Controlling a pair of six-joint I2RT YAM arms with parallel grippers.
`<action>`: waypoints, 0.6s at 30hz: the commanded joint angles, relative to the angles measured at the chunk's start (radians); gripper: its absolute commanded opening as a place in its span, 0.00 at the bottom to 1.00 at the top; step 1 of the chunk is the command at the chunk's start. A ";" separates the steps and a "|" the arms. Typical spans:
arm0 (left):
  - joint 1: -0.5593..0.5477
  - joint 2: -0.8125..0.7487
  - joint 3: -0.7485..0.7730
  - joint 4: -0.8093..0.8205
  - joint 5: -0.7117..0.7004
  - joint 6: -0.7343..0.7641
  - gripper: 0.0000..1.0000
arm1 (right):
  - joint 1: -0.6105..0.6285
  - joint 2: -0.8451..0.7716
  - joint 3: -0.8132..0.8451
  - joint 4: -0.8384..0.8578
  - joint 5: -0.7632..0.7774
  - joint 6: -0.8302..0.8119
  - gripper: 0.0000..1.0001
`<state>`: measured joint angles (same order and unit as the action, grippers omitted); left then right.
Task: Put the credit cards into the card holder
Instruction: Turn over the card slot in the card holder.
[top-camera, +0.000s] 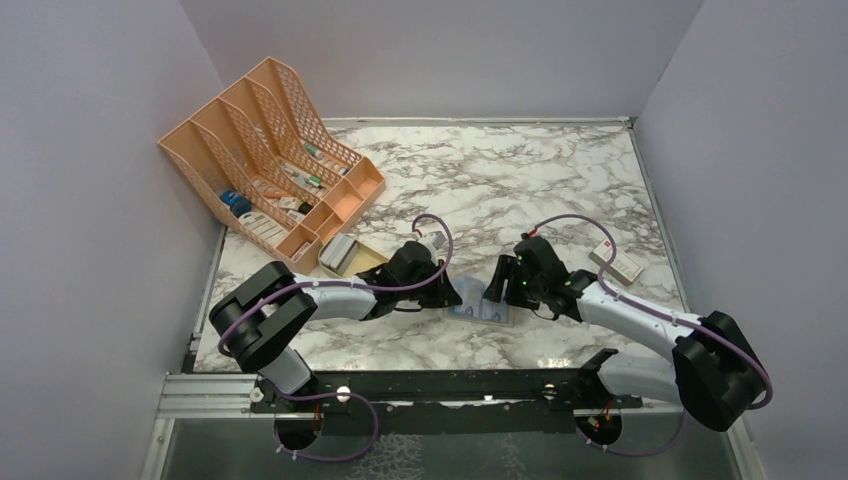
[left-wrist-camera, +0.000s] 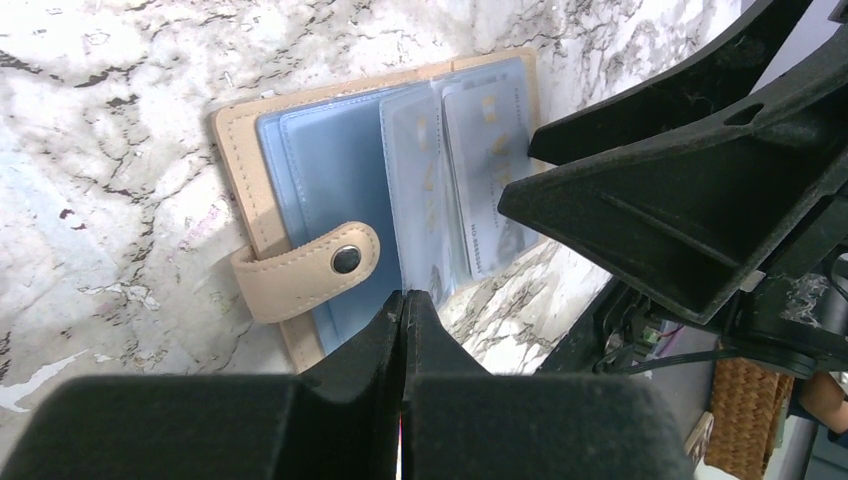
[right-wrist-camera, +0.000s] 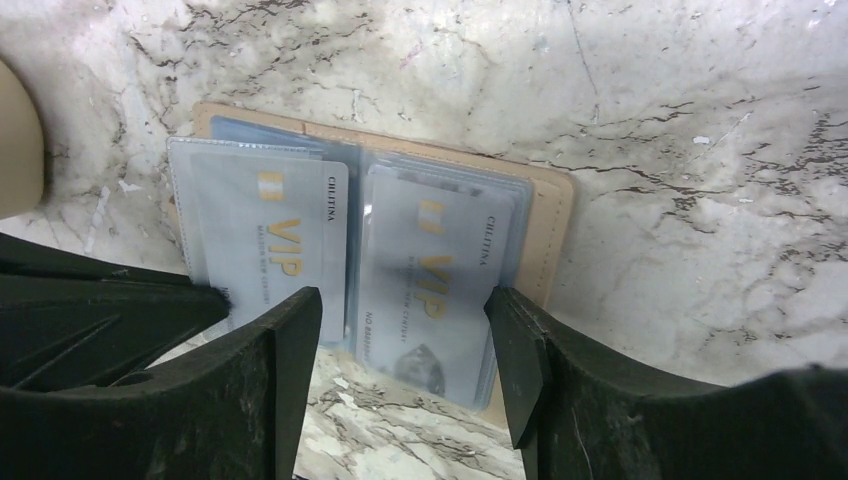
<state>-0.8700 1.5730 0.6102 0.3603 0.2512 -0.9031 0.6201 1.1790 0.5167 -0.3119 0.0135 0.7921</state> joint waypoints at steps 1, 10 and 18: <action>0.002 -0.021 0.013 -0.030 -0.039 0.004 0.00 | -0.005 0.026 -0.022 0.015 0.043 0.018 0.64; 0.001 -0.050 0.024 -0.056 -0.059 -0.004 0.00 | -0.005 0.004 0.016 -0.016 0.040 -0.005 0.63; -0.017 -0.005 0.078 -0.002 0.071 -0.031 0.22 | -0.005 -0.105 0.087 -0.111 0.068 -0.039 0.60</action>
<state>-0.8722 1.5486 0.6388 0.3161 0.2443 -0.9184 0.6178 1.1408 0.5438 -0.3660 0.0380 0.7773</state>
